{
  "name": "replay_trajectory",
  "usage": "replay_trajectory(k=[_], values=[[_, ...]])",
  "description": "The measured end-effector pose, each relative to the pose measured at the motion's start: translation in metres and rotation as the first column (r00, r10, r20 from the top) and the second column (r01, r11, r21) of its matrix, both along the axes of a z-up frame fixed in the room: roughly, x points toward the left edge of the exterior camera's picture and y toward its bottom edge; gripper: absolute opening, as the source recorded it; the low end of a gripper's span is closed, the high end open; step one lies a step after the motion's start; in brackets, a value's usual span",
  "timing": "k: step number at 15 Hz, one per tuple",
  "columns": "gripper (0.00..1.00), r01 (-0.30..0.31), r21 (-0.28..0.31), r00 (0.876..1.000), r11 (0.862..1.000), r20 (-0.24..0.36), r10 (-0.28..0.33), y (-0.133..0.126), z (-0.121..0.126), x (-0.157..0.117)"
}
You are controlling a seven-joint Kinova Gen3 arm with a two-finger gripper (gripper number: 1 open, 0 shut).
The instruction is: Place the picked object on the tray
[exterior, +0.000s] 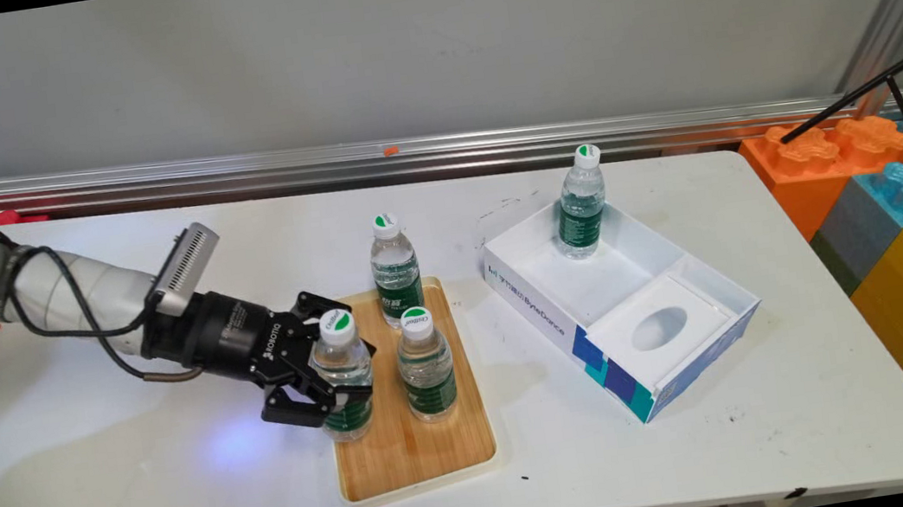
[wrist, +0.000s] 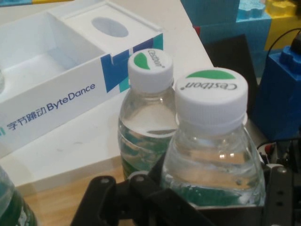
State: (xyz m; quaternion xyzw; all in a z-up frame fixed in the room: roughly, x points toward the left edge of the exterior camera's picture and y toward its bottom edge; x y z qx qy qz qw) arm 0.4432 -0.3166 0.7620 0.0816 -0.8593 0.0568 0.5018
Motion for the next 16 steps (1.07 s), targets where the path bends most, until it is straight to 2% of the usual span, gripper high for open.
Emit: replay_trajectory(k=[16], values=[[0.00,0.010,0.002,1.000,1.000,0.005,-0.010,-0.018,-0.025,-0.015]])
